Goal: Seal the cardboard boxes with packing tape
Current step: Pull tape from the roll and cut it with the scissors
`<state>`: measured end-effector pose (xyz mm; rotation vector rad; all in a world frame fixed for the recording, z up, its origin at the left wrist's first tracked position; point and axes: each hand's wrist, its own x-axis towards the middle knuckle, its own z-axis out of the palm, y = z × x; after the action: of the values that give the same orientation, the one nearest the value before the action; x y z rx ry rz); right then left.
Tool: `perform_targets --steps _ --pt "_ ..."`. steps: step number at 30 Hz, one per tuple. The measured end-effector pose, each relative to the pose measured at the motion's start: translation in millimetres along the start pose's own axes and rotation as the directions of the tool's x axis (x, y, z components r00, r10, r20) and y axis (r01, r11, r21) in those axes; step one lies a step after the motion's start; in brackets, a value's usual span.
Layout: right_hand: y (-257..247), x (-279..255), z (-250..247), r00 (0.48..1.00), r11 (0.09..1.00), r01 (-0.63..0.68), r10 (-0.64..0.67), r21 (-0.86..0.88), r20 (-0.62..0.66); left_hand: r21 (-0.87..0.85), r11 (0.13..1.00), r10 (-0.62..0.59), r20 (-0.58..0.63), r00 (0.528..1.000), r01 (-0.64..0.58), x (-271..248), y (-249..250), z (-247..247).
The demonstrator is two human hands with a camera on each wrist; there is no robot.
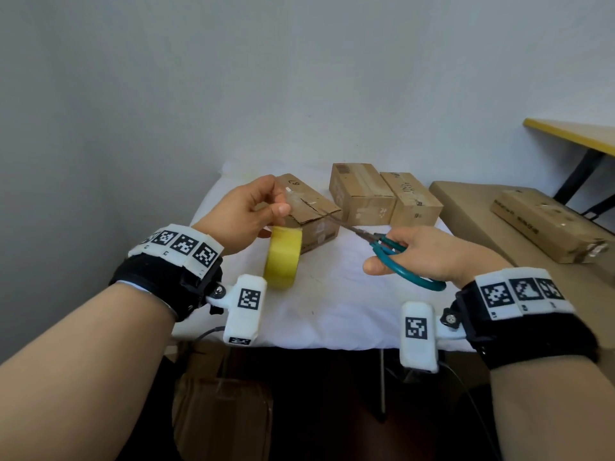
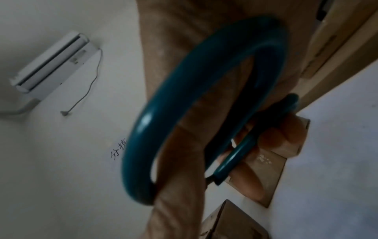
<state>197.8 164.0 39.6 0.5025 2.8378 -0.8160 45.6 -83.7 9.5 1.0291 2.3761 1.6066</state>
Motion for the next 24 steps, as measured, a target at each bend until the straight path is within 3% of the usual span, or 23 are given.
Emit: perform_targets --steps 7,24 --pt "-17.6 -5.9 3.8 0.996 0.979 0.069 -0.058 -0.192 0.061 0.017 1.0 -0.026 0.002 1.0 0.026 -5.9 -4.6 -10.6" --pt "-47.1 15.2 32.3 0.991 0.95 0.116 -0.131 -0.289 -0.032 -0.13 0.99 -0.053 -0.011 0.999 0.051 -11.8 -1.9 -1.9"
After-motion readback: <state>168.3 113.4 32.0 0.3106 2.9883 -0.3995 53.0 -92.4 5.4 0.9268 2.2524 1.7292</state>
